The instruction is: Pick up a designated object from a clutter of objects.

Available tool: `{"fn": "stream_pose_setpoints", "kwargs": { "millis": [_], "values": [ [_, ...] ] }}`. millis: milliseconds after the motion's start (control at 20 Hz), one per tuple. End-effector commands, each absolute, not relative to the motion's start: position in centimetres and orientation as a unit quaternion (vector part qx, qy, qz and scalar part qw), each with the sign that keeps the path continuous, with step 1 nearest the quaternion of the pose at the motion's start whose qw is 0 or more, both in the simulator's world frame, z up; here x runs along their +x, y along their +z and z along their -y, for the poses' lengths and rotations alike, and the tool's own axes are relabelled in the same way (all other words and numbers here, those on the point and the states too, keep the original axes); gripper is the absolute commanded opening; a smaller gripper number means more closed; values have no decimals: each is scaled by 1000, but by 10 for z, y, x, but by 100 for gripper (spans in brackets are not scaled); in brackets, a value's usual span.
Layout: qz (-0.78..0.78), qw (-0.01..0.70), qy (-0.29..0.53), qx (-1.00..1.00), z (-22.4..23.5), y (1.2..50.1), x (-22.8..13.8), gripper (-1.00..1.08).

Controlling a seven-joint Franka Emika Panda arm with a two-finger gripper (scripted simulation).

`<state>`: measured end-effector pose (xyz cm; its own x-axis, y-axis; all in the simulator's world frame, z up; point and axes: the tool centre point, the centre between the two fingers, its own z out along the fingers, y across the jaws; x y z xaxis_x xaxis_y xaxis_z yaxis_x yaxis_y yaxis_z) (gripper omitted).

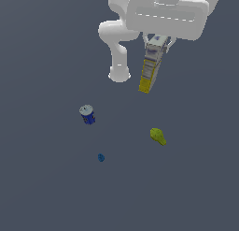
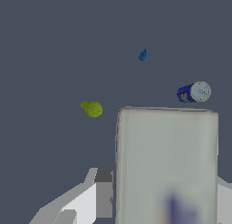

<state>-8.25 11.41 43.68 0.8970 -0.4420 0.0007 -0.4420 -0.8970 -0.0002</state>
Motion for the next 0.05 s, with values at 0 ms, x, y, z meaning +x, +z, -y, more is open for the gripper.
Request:
{"fn": "stream_pose_setpoints", "kwargs": {
  "millis": [0],
  "values": [
    [-227,0,0,-974,-114,436,-82,-100]
  ]
}}
